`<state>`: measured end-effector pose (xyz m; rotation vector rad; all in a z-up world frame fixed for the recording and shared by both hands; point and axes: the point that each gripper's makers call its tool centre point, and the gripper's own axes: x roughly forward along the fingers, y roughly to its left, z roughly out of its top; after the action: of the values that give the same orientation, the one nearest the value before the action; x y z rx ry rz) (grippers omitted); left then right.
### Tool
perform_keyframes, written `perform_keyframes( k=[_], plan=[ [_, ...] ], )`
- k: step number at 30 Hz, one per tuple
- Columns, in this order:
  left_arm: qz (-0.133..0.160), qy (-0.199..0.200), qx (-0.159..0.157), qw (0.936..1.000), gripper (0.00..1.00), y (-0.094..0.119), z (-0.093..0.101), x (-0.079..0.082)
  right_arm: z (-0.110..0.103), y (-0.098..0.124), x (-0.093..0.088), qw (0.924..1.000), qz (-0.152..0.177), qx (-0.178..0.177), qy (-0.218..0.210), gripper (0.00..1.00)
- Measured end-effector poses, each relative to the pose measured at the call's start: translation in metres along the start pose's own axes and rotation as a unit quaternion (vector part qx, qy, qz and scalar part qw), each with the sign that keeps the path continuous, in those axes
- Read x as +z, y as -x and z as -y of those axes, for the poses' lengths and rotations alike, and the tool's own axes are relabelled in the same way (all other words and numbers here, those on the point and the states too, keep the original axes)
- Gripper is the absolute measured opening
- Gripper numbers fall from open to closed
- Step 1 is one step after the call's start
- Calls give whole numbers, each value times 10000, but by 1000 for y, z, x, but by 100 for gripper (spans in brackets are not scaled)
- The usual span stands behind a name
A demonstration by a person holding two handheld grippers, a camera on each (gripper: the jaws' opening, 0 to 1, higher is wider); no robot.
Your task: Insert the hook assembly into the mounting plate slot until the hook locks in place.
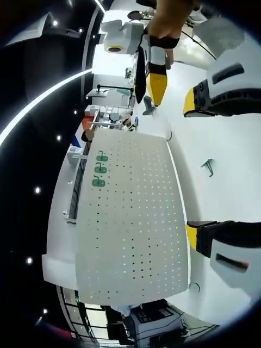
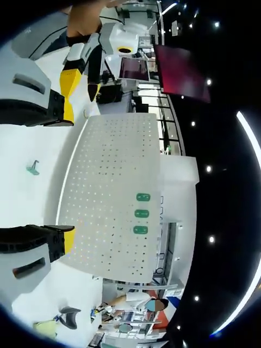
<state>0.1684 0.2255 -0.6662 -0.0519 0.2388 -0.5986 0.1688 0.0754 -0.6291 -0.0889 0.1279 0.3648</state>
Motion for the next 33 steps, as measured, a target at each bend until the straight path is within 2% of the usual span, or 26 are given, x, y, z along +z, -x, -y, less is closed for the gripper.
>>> perform_keyframes(
  k=[6, 13, 16, 21, 33],
  plan=[
    [-126, 26, 4, 9999, 78, -1, -1, -12, 3, -16, -31, 9989, -451, 84, 64, 71],
    [-236, 55, 28, 9997, 78, -2, -4, -21, -1, -38, -55, 9968, -756, 207, 140, 67],
    [-262, 36, 26, 9996, 77, -1, -3, -22, -2, -48, -72, 9944, -1017, 287, 70, 62],
    [-282, 49, 8, 9996, 77, -2, -2, -24, -4, -64, -88, 9915, -1247, 382, -11, 55],
    [-374, 69, -49, 9993, 76, -6, 3, -31, -8, -85, -131, 9795, -1940, 540, 18, 33]
  ],
)
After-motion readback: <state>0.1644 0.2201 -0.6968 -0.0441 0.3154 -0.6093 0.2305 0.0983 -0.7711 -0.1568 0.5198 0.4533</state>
